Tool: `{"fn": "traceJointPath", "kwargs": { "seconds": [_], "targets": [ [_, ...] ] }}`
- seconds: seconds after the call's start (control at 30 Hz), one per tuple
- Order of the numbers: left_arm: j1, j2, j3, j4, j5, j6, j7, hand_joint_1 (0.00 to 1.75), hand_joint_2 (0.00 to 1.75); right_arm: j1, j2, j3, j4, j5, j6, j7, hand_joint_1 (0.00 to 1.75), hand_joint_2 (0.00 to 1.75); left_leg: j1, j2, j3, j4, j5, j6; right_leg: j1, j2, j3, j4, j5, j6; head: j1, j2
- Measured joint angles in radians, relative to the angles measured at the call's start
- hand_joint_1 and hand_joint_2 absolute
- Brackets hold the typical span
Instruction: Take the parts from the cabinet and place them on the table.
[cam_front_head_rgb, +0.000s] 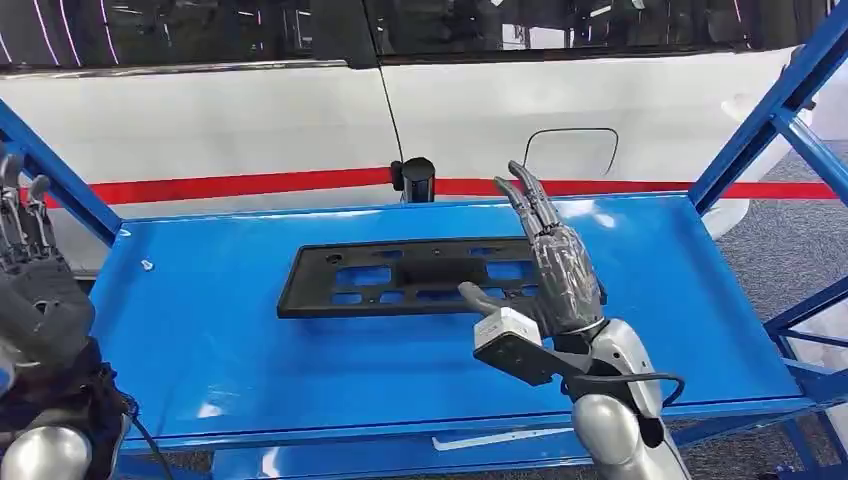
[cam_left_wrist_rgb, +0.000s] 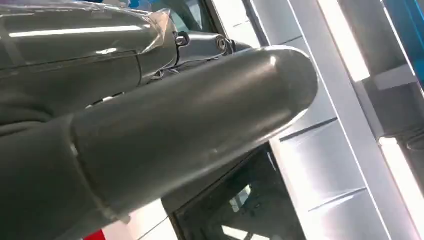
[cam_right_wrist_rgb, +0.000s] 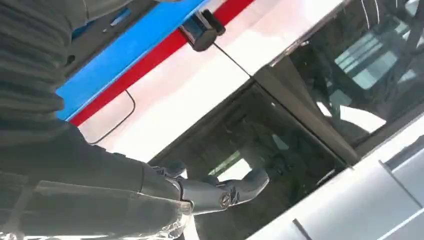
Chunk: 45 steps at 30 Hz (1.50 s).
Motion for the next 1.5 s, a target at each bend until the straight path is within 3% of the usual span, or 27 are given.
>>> {"fn": "traceJointPath", "kwargs": {
  "seconds": [0.33, 0.6, 0.83, 1.0, 1.5],
  "targets": [
    [-0.085, 0.018, 0.000, 0.063, 0.027, 0.016, -0.006, 0.00, 0.00, -0.007, -0.091, 0.114, 0.120, -0.076, 0.004, -0.053, 0.00, 1.75, 0.000, 0.000, 0.000, 0.000, 0.001, 0.001, 0.000, 0.000, 0.001, 0.001, 0.000, 0.001, 0.000, 0.000],
    [-0.086, 0.068, -0.001, 0.063, 0.086, 0.030, -0.041, 0.00, 0.00, -0.064, -0.106, 0.168, 0.242, -0.109, 0.005, -0.063, 0.00, 1.75, 0.000, 0.000, 0.000, 0.000, 0.001, 0.001, 0.000, 0.000, 0.001, 0.000, -0.001, 0.002, 0.000, 0.000],
    [-0.089, 0.083, -0.019, 0.070, 0.089, 0.025, -0.052, 0.00, 0.00, -0.071, -0.119, 0.184, 0.313, -0.097, -0.037, -0.055, 0.00, 1.75, 0.000, 0.000, 0.000, 0.000, 0.001, 0.001, 0.000, 0.000, 0.000, 0.000, -0.001, 0.002, 0.000, 0.000],
    [-0.130, 0.082, -0.044, 0.086, 0.062, 0.016, -0.023, 0.00, 0.00, -0.071, -0.116, 0.192, 0.356, -0.041, -0.063, -0.033, 0.00, 1.75, 0.000, 0.000, 0.000, 0.000, 0.001, 0.001, 0.000, 0.000, 0.001, 0.000, -0.001, 0.003, 0.000, 0.000],
    [-0.142, 0.071, -0.058, 0.095, 0.027, -0.005, 0.004, 0.00, 0.00, -0.090, -0.020, 0.200, 0.499, 0.175, -0.175, 0.046, 0.00, 1.75, 0.001, 0.000, 0.000, 0.000, 0.001, 0.001, 0.000, 0.001, 0.001, 0.001, -0.001, 0.002, 0.000, 0.000]
  ]
}}
